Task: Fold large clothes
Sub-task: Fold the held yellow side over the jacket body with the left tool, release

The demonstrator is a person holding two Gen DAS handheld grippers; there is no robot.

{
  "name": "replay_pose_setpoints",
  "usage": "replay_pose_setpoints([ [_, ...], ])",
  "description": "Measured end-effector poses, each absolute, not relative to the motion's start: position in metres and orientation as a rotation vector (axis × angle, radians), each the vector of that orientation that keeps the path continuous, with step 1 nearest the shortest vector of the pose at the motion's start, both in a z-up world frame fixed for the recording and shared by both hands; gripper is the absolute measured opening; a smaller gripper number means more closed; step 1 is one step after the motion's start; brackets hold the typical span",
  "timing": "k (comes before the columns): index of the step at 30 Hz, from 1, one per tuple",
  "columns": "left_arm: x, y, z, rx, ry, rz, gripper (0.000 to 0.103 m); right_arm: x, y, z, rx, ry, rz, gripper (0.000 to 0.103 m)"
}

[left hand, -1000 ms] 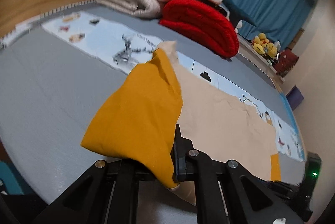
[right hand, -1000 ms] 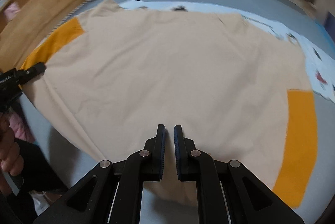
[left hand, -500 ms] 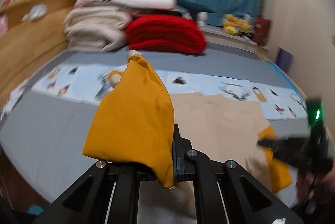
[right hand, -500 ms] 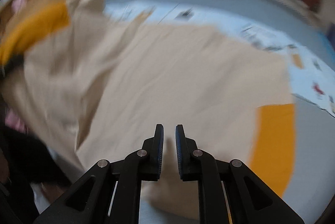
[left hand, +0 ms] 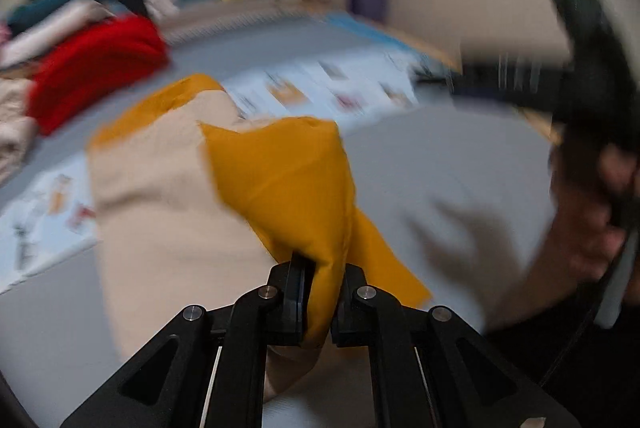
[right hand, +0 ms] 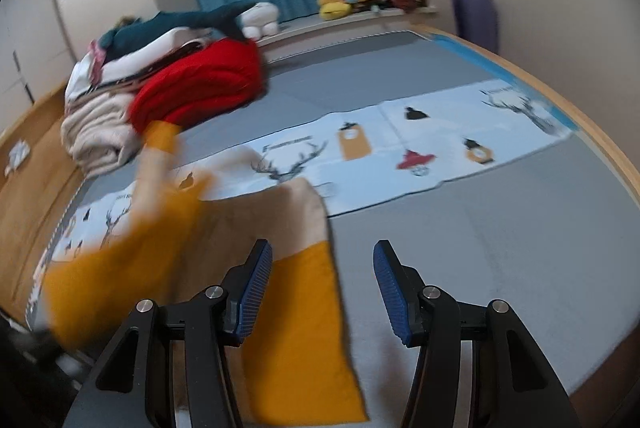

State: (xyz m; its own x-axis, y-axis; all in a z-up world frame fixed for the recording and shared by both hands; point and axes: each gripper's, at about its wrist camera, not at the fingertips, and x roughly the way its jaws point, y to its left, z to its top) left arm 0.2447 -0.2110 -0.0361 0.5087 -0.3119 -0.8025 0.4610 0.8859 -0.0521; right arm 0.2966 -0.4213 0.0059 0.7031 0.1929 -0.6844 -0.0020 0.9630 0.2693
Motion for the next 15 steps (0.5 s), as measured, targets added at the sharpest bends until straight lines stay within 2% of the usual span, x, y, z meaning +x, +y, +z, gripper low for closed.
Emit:
replay_pose_setpoints([
  [3, 0.252, -0.224, -0.075, 0.151, 1.141, -0.525, 0.018, 0.291, -0.433, 0.006, 0.270, 0.793, 0.123, 0.054],
  [9, 0.241, -0.174, -0.057, -0.005, 1.168, -0.566, 0.045, 0.290, -0.417, -0.008, 0.319, 0.867, 0.279, 0.054],
  [15, 0.221, -0.102, -0.026, -0.062, 1.101, -0.499, 0.050, 0.289, -0.372, -0.035, 0.287, 0.992, 0.418, 0.054],
])
